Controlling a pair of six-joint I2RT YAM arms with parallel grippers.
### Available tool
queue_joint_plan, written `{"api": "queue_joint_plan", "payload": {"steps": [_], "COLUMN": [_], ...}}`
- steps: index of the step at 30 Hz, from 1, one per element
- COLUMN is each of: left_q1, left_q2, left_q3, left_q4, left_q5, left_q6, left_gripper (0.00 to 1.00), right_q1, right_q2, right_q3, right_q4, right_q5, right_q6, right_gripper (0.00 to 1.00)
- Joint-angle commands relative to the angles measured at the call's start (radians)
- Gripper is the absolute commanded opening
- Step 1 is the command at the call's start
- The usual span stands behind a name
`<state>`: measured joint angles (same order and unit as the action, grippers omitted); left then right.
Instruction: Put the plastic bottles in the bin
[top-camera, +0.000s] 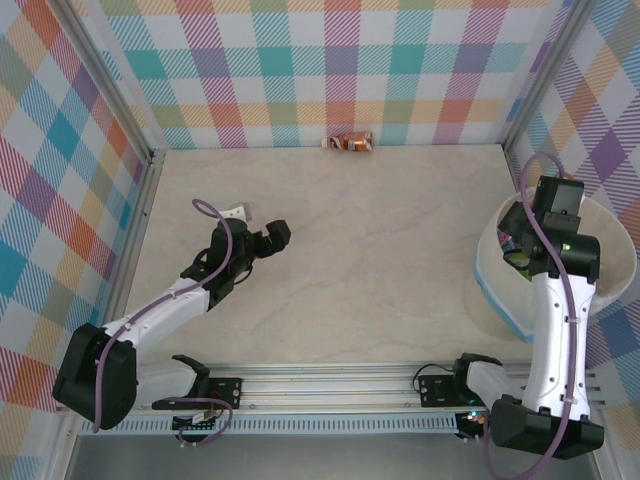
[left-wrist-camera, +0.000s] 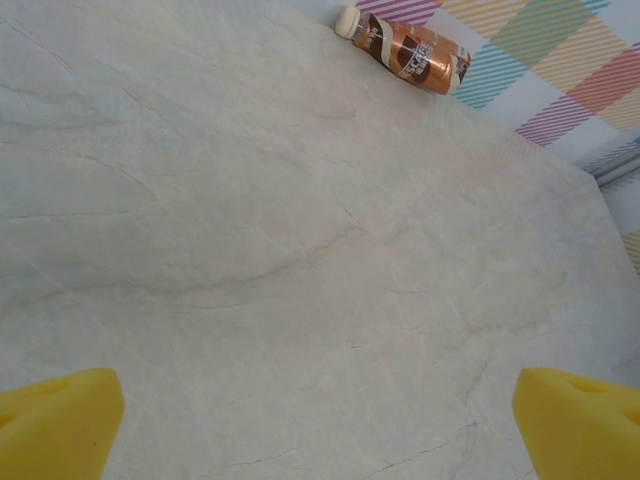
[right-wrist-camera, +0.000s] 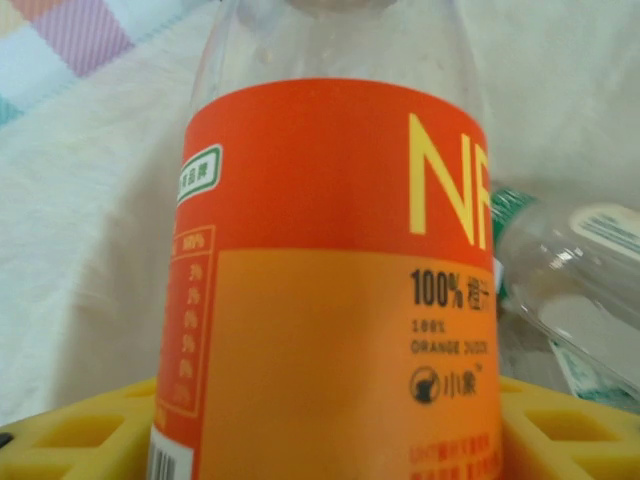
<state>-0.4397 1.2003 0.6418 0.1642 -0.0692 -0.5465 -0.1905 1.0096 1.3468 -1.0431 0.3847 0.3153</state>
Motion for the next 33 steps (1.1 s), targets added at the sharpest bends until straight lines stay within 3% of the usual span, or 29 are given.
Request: {"api": "queue_joint_plan", "payload": {"steps": [1,4,8,11,14,17,22,28,33], "left_q1": [0.019,0.018,0.018,0.018,0.018,0.019,0.024,0.044,0.071], "left_q2": [0.013,0.026,0.055,0.092,0.151,0.232,0.403,0.655,0.797], "left_q3": [0.002,0.014,0.042,0.068,0.115,0.187,0.312,0.563,0.734], "left_q4": [0.026,0.02,0.004,0.003,0.012,0.002,0.074,0.079,0.042], "left_q5": [-0.006,-0.004,-0.007,-0.008,0.006,0.003,-0.059,-0.104,-0.088], "left_q6": [-0.014,-0.012,-0.025,-0.05,-0.073,-0.093,-0.107,-0.112,-0.111], "left_gripper": [1.0,1.0,1.0,1.0,1.0,1.0,1.0,1.0,1.0], "right_q1": [-0.004,-0.004,0.035,0.183,0.371,0.45,0.468,0.466,0.454], "right_q2": [-0.052,-0.067,-0.023,0.039,0.171,0.354,0.686,1.095,1.38], "right_q3": [-0.014,0.007,0.123,0.132,0.112,0.139,0.212,0.52,0.797], "right_q4": [-0.056,-0.069,-0.064,0.088,0.306,0.495,0.795,0.844,0.878], "right_q5": [0.12,0.079,-0.236,-0.468,-0.57,-0.575,-0.595,-0.551,-0.547], "right_q6": [0.051,0.034,0.027,0.034,-0.017,-0.032,0.002,-0.062,-0.002], "right_gripper": [0.69,0.77,0.85,0.91,1.0,1.0,1.0,1.0,1.0]}}
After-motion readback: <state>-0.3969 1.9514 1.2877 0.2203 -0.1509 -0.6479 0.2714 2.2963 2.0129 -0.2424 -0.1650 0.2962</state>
